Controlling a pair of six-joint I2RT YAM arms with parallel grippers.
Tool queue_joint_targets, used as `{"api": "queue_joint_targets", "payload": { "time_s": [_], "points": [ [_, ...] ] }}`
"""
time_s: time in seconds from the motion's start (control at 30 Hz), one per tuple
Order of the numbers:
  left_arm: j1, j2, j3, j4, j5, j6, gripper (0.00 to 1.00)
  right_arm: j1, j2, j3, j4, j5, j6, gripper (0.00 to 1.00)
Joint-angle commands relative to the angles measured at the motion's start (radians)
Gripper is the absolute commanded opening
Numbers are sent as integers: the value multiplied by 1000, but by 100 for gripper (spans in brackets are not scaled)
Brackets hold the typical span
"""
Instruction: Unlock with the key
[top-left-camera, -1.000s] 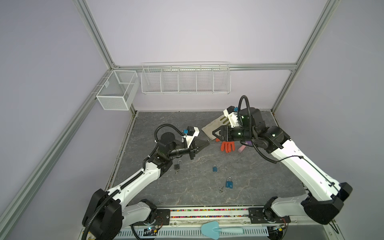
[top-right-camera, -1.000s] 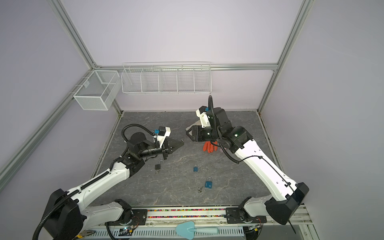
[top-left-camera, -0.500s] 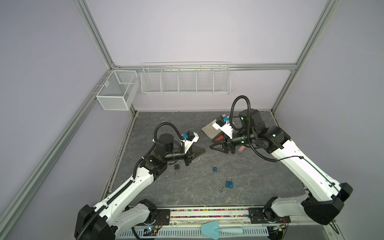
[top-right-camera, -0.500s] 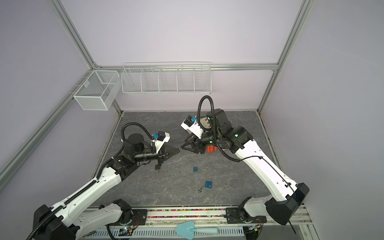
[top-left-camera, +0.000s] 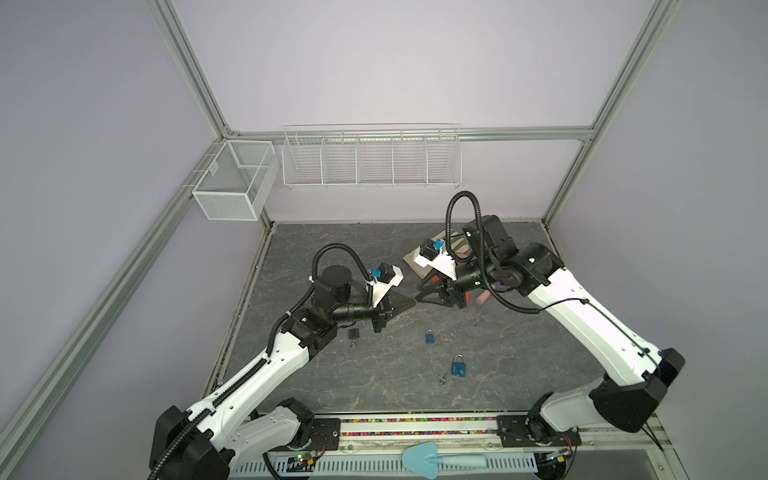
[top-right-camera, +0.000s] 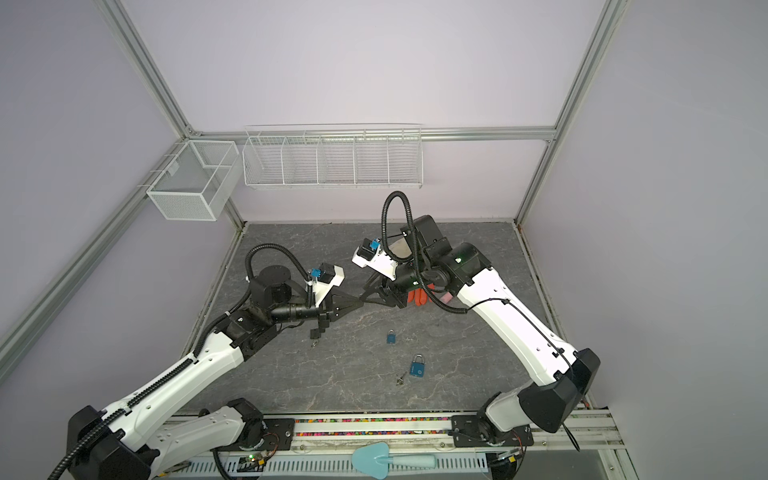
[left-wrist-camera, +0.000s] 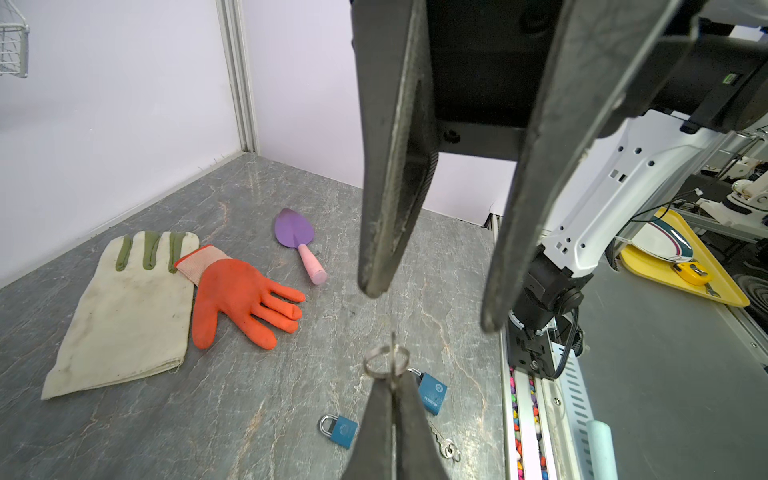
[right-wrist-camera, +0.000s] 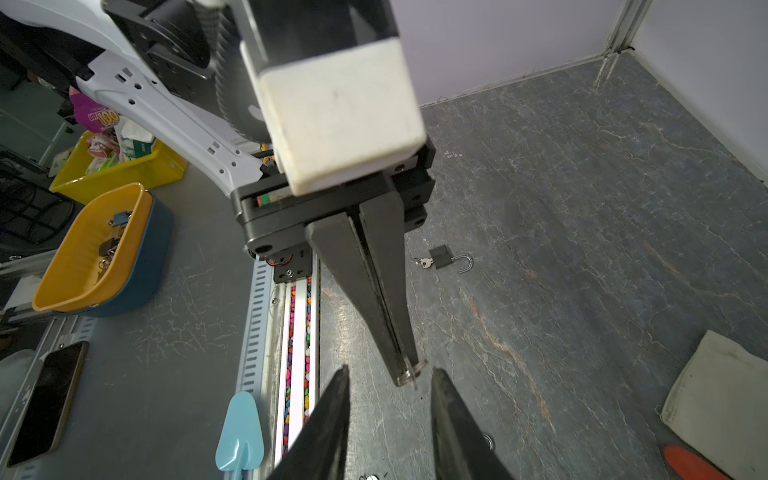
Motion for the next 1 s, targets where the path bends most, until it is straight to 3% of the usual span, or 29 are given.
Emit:
{"api": "queue_joint_targets", "payload": {
  "time_s": [0.0,0.53,0.97],
  "points": [
    [-4,5,41,-2,18,36,0,9,22,41,-75,0,-82,32],
    [-5,11,53,3,48,40,0,32,101,114,-146,-5,-123,23],
    [-5,7,48,-7,40,48,0,34,88,111,-166,22,-135,9]
  ]
}}
